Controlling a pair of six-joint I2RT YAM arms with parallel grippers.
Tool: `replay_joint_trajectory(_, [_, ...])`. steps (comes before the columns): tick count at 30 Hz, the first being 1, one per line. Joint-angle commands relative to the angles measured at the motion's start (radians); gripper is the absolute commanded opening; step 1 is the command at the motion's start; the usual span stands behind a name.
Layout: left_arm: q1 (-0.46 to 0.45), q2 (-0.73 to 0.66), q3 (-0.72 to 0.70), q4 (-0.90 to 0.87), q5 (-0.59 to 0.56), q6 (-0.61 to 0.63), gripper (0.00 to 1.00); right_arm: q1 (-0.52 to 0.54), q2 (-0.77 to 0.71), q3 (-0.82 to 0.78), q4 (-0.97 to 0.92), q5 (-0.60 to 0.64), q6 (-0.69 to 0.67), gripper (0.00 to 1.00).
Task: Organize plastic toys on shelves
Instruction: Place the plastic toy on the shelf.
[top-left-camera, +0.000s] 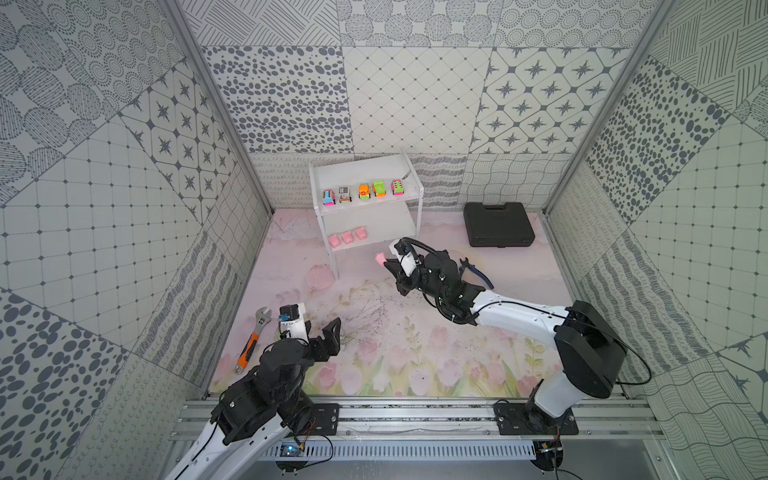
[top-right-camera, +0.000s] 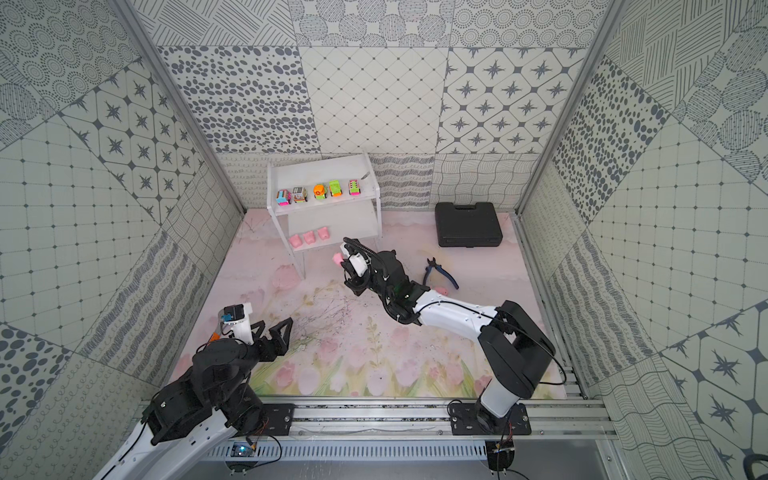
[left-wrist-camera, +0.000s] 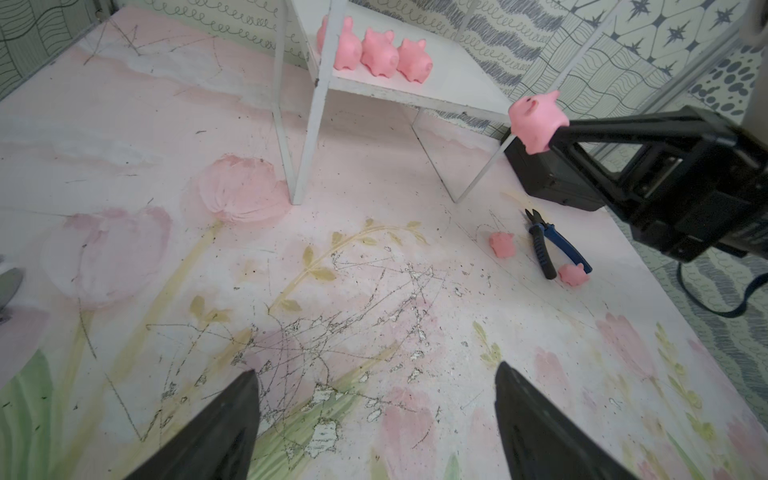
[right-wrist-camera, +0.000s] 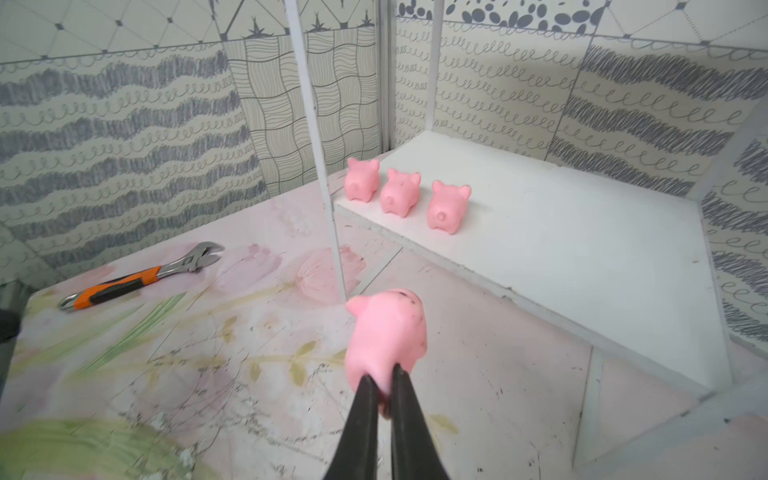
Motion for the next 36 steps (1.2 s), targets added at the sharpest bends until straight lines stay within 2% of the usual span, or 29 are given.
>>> replay_joint_trajectory(1, [0.001,0.010,0.010,-0.011,-0.116,-0.107,0.92,-0.003,0.101,0.086,0.130,0.101,0.020,0.08])
replay_joint_trajectory(11, [0.001,0.010,0.015,-0.025,-0.081,-0.079,0.94,-0.018,0.288,0.285,0.142,0.260,0.031,0.08])
replay_joint_trajectory(25, [0.001,-0.018,0.026,-0.066,-0.083,-0.059,0.95,-0.020,0.375,0.373,0.127,0.302,0.161,0.09])
replay_joint_trajectory(36, [0.001,-0.019,0.027,-0.066,-0.083,-0.055,0.95,-0.012,0.393,0.379,0.112,0.291,0.202,0.10])
